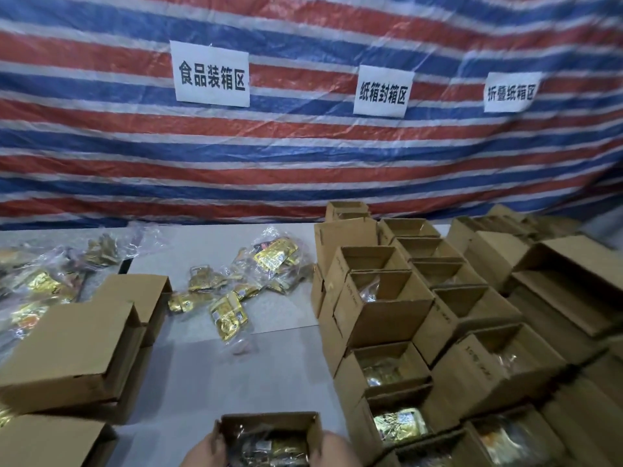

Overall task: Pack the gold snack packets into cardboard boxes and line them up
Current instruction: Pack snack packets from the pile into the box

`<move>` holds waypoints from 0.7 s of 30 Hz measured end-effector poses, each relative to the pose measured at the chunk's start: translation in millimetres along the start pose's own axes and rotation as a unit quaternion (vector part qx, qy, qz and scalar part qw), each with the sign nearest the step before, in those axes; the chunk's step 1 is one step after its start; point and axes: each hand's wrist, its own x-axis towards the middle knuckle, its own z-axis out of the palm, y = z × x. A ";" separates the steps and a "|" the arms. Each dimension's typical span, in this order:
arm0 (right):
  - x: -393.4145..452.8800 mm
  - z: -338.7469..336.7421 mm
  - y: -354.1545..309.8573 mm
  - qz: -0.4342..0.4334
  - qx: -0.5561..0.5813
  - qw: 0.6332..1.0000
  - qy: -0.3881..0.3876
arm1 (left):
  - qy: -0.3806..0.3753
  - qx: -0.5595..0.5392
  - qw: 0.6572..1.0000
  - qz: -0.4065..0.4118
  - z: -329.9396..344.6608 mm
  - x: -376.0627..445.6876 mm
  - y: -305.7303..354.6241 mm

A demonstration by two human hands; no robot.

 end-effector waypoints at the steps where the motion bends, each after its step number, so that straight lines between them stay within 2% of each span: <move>1: -7.6 -6.7 -11.7 -0.013 -0.011 1.000 0.004 | 0.002 0.012 1.000 0.016 -8.8 -5.2 4.3; 4: -44.3 -32.4 -39.1 0.001 -0.039 0.999 0.024 | 0.012 0.039 0.998 0.057 -37.0 -23.5 23.7; 7: -72.8 -72.5 -43.0 -0.037 -0.015 0.997 0.062 | 0.005 0.021 0.992 0.123 -61.4 -40.7 58.3; 13: -85.3 -140.3 -14.4 -0.020 -0.015 0.983 0.181 | -0.021 -0.019 0.975 0.221 -65.0 -75.6 133.5; 17: -82.3 -176.3 11.4 -0.004 -0.042 0.976 0.215 | -0.057 -0.013 0.973 0.225 -43.0 -90.5 175.4; 21: -67.1 -212.2 35.8 0.011 -0.107 0.970 0.216 | -0.084 -0.021 0.976 0.202 -13.9 -96.0 212.6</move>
